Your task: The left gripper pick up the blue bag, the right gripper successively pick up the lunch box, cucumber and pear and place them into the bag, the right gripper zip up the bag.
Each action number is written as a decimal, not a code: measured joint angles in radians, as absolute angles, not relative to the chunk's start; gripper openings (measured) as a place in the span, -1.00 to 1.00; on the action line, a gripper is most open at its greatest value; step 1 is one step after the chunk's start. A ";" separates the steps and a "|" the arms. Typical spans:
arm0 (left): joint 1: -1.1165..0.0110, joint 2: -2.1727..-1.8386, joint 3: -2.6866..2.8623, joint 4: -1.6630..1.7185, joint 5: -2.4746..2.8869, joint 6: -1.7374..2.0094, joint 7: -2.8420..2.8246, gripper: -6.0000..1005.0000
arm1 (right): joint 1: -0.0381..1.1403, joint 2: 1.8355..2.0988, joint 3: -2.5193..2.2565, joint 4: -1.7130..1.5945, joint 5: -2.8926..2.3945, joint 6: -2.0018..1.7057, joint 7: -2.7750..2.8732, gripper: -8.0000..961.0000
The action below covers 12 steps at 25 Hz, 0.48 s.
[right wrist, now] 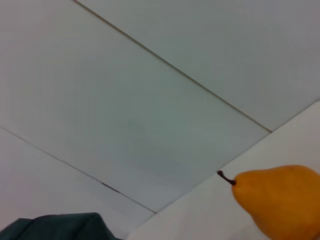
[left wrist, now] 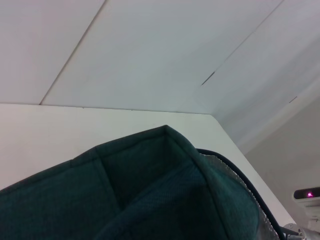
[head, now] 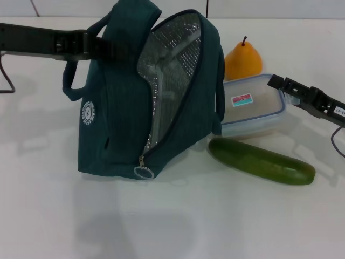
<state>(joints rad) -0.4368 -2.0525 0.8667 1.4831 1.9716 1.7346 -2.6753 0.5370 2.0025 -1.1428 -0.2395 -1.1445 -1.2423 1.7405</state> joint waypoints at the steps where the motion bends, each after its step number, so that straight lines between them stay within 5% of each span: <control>1: -0.436 -2.053 0.867 1.483 1.972 1.735 -2.675 -0.86 | 0.537 2.004 -1.143 -0.239 -1.140 -1.247 1.741 0.74; 10: -0.437 -2.054 0.867 1.479 1.970 1.738 -2.675 -0.86 | 0.542 2.011 -1.143 -0.235 -1.125 -1.275 1.754 0.71; 12: -0.438 -2.054 0.867 1.479 1.970 1.738 -2.675 -0.86 | 0.543 2.011 -1.143 -0.235 -1.123 -1.275 1.757 0.43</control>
<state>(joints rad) -0.4381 -2.0541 0.8667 1.4788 1.9697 1.7381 -2.6753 0.5426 2.0112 -1.1427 -0.2347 -1.1233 -1.2746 1.7566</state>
